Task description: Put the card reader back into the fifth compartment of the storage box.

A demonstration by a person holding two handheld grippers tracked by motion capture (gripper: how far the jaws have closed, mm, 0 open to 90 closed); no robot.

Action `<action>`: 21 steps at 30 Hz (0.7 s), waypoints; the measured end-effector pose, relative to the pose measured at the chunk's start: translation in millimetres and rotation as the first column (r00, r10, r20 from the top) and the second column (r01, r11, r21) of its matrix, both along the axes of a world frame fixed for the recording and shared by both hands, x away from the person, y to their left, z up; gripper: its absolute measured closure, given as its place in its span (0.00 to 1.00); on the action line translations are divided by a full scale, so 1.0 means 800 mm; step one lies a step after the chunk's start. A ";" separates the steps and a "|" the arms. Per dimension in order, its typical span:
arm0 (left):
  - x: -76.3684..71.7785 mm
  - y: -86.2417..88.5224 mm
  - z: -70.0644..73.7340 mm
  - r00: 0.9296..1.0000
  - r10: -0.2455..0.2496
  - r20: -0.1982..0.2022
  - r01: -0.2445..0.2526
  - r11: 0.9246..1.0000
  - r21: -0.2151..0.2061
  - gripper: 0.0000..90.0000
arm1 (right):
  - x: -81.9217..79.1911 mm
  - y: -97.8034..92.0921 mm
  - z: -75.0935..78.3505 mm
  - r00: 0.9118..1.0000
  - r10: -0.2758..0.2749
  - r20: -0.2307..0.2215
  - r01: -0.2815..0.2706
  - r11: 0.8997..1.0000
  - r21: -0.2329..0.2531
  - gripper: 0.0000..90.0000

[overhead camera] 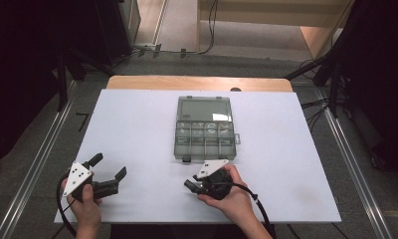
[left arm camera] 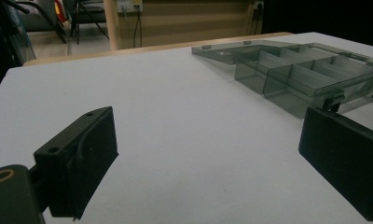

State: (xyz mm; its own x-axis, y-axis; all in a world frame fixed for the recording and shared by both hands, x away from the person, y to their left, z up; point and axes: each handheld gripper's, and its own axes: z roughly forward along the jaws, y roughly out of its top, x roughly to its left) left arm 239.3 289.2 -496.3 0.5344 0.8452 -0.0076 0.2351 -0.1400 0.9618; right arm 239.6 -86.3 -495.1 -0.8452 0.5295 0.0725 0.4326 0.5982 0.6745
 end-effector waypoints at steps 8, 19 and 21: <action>0.000 0.000 0.000 1.000 0.000 0.000 0.000 1.000 -0.002 0.05 | 0.000 0.004 -0.006 1.000 -0.007 -0.022 0.006 1.000 -0.025 0.71; 0.000 0.000 0.000 1.000 -0.001 -0.002 0.001 1.000 0.003 0.05 | -0.001 0.008 -0.014 1.000 -0.027 -0.012 0.027 0.999 -0.023 0.73; 0.000 0.000 0.000 1.000 -0.001 -0.002 0.001 1.000 0.003 0.05 | -0.002 0.008 -0.015 1.000 -0.029 -0.007 0.029 0.999 -0.024 0.73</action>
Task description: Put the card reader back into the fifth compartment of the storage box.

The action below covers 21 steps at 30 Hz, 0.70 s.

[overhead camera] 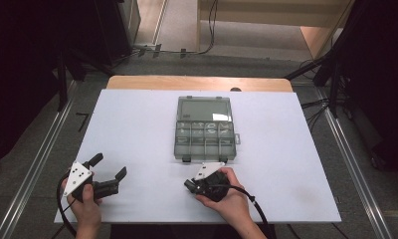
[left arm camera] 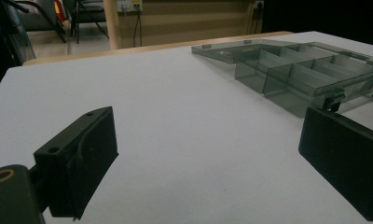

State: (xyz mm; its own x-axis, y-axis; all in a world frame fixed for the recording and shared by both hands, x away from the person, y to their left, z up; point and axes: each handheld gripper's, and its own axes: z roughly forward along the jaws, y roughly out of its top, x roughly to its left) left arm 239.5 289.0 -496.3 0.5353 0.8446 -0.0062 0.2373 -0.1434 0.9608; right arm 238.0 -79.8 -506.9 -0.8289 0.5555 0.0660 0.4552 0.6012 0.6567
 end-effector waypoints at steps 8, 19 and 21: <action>0.000 0.000 0.000 1.000 0.001 -0.003 -0.001 1.000 0.001 0.05 | -0.005 0.004 0.000 0.999 0.003 0.043 -0.002 1.000 -0.026 0.79; 0.000 0.000 0.000 1.000 0.001 -0.003 -0.001 1.000 0.001 0.05 | 0.000 -0.002 0.007 0.999 -0.018 0.027 0.018 1.000 0.018 0.79; 0.000 0.000 0.000 1.000 0.001 -0.003 -0.001 1.000 0.001 0.05 | 0.000 -0.004 0.009 0.999 -0.019 0.026 0.018 1.000 0.020 0.79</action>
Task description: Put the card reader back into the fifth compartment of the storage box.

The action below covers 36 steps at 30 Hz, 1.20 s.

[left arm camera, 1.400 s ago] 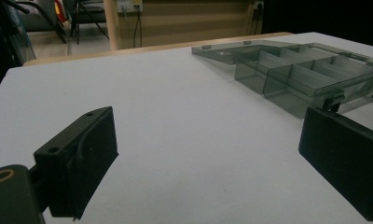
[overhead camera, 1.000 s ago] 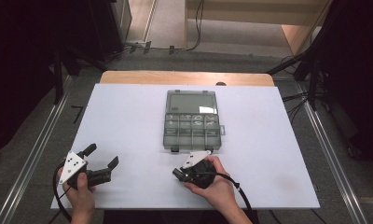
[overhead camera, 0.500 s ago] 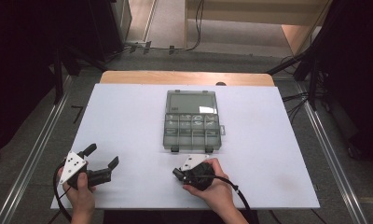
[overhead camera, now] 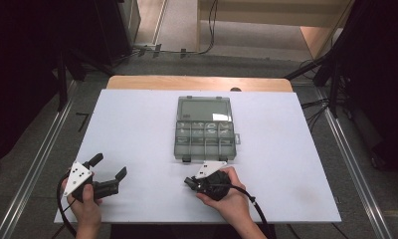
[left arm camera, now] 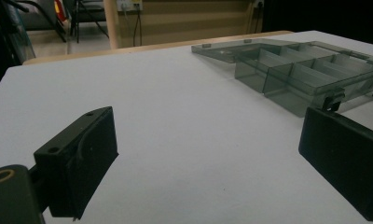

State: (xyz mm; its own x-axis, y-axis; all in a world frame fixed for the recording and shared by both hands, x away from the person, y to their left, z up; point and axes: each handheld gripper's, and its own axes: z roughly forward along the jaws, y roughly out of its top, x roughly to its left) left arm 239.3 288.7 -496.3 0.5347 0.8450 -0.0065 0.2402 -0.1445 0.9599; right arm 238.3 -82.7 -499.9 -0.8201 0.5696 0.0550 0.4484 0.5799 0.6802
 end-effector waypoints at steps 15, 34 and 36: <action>0.000 0.000 0.000 1.000 0.000 0.000 0.000 1.000 -0.001 0.05 | 0.005 -0.005 0.011 1.000 0.004 0.005 -0.004 1.000 0.024 0.79; 0.000 0.000 0.000 1.000 -0.004 0.001 0.004 1.000 0.002 0.05 | 0.015 -0.009 0.028 1.000 0.003 0.012 -0.004 0.999 0.037 0.79; 0.000 0.000 0.000 1.000 -0.004 0.001 0.004 1.000 0.002 0.05 | 0.017 -0.010 0.030 1.000 0.003 0.013 -0.003 0.999 0.038 0.79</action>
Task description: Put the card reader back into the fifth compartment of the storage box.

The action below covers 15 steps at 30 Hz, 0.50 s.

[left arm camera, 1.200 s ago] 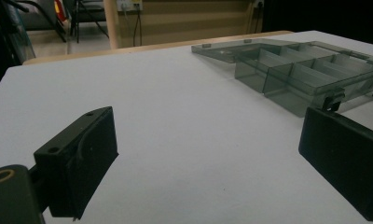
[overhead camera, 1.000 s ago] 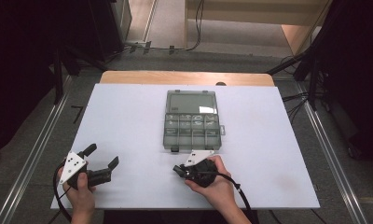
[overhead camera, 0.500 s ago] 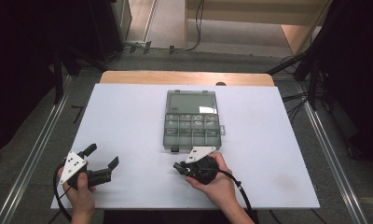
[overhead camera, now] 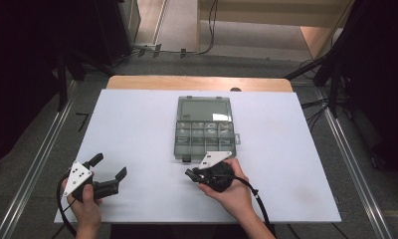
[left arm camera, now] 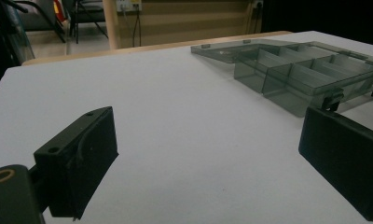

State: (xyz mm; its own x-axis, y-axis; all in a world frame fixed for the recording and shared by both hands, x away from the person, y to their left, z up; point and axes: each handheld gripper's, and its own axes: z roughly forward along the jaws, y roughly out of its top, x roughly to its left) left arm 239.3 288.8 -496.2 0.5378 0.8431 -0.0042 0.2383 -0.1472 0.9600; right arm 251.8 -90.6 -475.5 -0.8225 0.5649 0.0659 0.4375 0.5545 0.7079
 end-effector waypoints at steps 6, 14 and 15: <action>0.000 0.000 0.000 1.000 0.000 0.000 0.000 1.000 -0.001 0.05 | 0.004 -0.001 0.004 1.000 0.001 0.002 -0.001 1.000 0.006 0.79; 0.000 0.000 0.000 1.000 0.000 0.000 0.000 1.000 -0.001 0.05 | 0.008 0.000 0.009 1.000 0.000 0.007 0.000 1.000 -0.001 0.79; 0.000 0.000 0.000 1.000 0.000 0.000 0.000 1.000 -0.001 0.05 | 0.008 0.000 0.009 1.000 0.000 0.007 0.000 1.000 -0.001 0.79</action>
